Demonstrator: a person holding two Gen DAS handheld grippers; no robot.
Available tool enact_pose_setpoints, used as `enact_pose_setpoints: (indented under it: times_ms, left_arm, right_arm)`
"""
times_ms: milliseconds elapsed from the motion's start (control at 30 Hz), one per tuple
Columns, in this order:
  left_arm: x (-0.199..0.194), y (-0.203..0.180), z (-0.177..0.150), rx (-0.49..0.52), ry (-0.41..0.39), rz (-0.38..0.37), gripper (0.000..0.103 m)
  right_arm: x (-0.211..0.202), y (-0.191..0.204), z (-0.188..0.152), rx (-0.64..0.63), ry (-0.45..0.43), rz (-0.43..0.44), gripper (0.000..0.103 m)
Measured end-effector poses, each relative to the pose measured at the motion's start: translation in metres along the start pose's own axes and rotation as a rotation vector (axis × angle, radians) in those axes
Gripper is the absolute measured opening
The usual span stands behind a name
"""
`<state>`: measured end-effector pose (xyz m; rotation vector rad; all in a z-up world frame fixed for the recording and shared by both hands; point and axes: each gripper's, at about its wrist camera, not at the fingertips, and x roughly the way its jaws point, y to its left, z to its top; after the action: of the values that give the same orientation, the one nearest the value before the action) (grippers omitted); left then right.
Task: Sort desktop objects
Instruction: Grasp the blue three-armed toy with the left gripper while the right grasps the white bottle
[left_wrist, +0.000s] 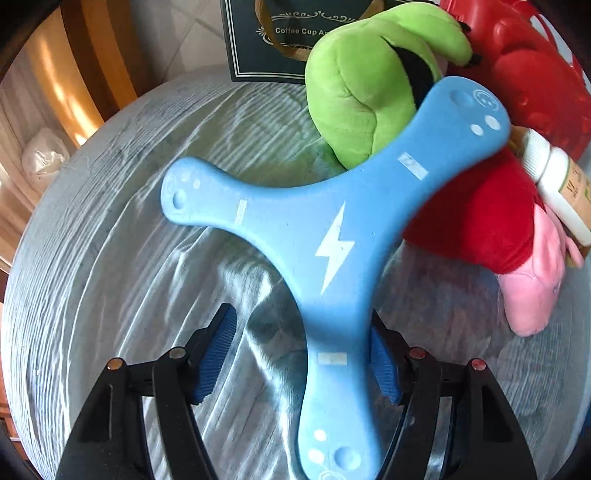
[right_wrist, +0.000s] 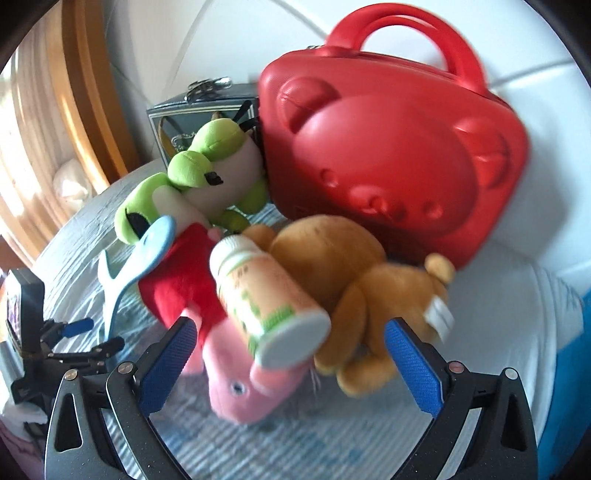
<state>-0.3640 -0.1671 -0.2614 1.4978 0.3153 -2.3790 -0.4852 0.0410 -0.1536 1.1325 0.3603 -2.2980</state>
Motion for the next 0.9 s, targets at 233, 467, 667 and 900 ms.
enact_pose_setpoints:
  times_ms: [233,467,667,900]
  left_arm:
    - [0.006,-0.008,0.007,-0.008,0.004,-0.05,0.043]
    - [-0.018,-0.011,-0.002,0.035,-0.047,-0.017,0.034]
    - [-0.069,-0.016,-0.013,0.061,-0.138,0.01,0.034]
    - [-0.13,-0.026,-0.027,0.082,-0.228,-0.001,0.034]
  right_arm:
    - [0.023,0.013,-0.005,-0.06,0.074,0.002,0.072]
    - [0.003,0.017,-0.033,-0.02,0.075,0.019,0.056]
    - [-0.033,0.018,-0.05,0.039,0.031,0.034,0.056]
    - [-0.089,0.02,-0.06,0.061,-0.037,0.023,0.053]
